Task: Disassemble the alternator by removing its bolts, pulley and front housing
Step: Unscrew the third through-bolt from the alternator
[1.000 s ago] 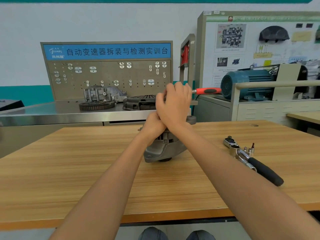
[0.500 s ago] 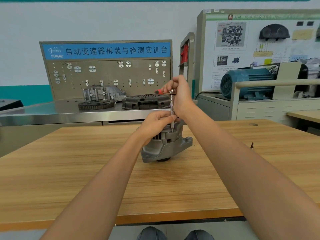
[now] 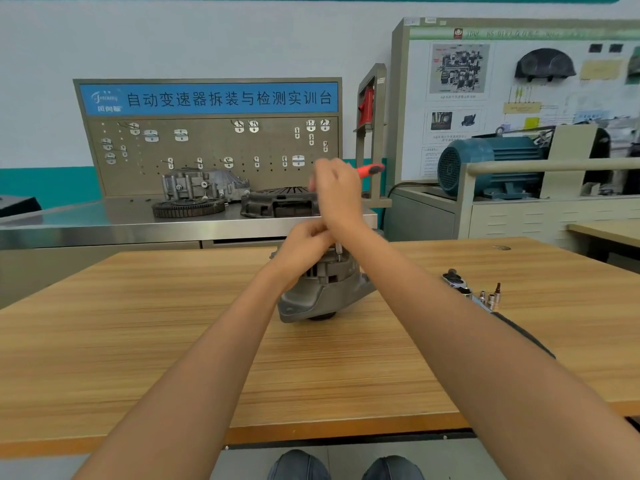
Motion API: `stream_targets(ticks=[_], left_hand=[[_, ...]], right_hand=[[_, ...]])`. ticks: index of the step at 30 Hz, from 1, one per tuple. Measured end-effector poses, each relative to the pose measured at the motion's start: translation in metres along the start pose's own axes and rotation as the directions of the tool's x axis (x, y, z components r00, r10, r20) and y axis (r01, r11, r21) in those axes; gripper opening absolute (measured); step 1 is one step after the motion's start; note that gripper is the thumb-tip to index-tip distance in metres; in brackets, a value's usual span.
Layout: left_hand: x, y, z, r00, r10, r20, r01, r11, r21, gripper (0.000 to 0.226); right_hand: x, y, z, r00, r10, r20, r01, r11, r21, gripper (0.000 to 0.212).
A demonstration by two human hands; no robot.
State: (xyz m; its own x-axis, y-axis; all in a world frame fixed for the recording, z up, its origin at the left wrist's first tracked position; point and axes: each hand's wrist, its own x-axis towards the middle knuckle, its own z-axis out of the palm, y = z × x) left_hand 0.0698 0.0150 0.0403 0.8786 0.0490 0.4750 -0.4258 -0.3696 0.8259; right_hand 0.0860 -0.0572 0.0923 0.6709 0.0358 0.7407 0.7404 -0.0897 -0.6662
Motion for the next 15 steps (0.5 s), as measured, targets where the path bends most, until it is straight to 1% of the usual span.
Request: stream_targets(ticks=[1, 2, 3, 5, 6, 7, 8, 9, 10, 11, 12, 13, 14, 15], left_hand=[[-0.001, 0.0, 0.0, 1.0, 0.0, 0.023, 0.0, 1.0, -0.016, 0.024], [-0.001, 0.001, 0.0, 0.999, 0.0, 0.043, 0.001, 1.0, -0.023, 0.023], [-0.002, 0.001, 0.0, 0.998, -0.001, 0.055, 0.002, 1.0, -0.021, 0.023], [-0.004, 0.001, 0.0, 0.998, 0.005, 0.067, -0.003, 0.999, -0.034, 0.024], [-0.004, 0.001, 0.0, 0.997, 0.011, 0.075, -0.008, 0.999, -0.051, 0.023], [-0.004, 0.0, 0.0, 0.997, 0.016, 0.08, -0.011, 0.998, -0.066, 0.022], [-0.004, 0.0, -0.001, 0.997, 0.018, 0.078, -0.013, 0.997, -0.072, 0.021], [-0.005, 0.0, -0.001, 0.998, 0.023, 0.066, -0.018, 0.998, -0.066, 0.021], [-0.004, 0.0, -0.002, 0.999, 0.025, 0.04, -0.023, 0.999, -0.05, 0.022], [-0.003, -0.002, -0.003, 1.0, 0.02, 0.005, -0.02, 1.0, -0.022, 0.026], [-0.003, -0.003, -0.003, 0.999, 0.007, -0.032, -0.007, 1.0, 0.011, 0.029], [-0.002, -0.004, -0.003, 0.998, -0.005, -0.063, 0.008, 0.999, 0.041, 0.03], [-0.002, -0.004, -0.002, 0.996, -0.012, -0.085, 0.018, 0.998, 0.062, 0.03], [-0.001, -0.005, -0.001, 0.995, -0.012, -0.1, 0.018, 0.998, 0.065, 0.03]], right_hand=[[0.003, -0.004, -0.002, 0.99, 0.127, 0.058, -0.135, 0.974, 0.18, 0.038], [0.007, -0.006, -0.005, 0.969, 0.226, 0.096, -0.244, 0.922, 0.299, 0.041], [0.011, -0.007, -0.009, 0.952, 0.285, 0.108, -0.305, 0.88, 0.363, 0.043], [0.015, -0.006, -0.015, 0.937, 0.335, 0.101, -0.343, 0.821, 0.456, 0.045], [0.016, -0.005, -0.017, 0.936, 0.342, 0.087, -0.341, 0.816, 0.467, 0.045], [0.015, -0.006, -0.017, 0.944, 0.323, 0.071, -0.32, 0.841, 0.436, 0.043], [0.012, -0.006, -0.014, 0.964, 0.262, 0.044, -0.261, 0.899, 0.352, 0.041], [0.008, -0.004, -0.011, 0.988, 0.152, 0.02, -0.154, 0.975, 0.163, 0.035], [0.004, 0.002, -0.007, 1.0, -0.003, 0.007, 0.004, 0.99, -0.143, 0.027], [-0.001, 0.009, -0.003, 0.99, -0.143, 0.014, 0.132, 0.862, -0.49, 0.018], [-0.005, 0.015, 0.0, 0.973, -0.23, 0.031, 0.176, 0.648, -0.741, 0.017], [-0.008, 0.02, 0.002, 0.964, -0.262, 0.037, 0.165, 0.483, -0.86, 0.023], [-0.009, 0.021, 0.004, 0.96, -0.278, 0.036, 0.152, 0.41, -0.899, 0.028], [-0.009, 0.02, 0.004, 0.957, -0.29, 0.028, 0.15, 0.406, -0.901, 0.03]])
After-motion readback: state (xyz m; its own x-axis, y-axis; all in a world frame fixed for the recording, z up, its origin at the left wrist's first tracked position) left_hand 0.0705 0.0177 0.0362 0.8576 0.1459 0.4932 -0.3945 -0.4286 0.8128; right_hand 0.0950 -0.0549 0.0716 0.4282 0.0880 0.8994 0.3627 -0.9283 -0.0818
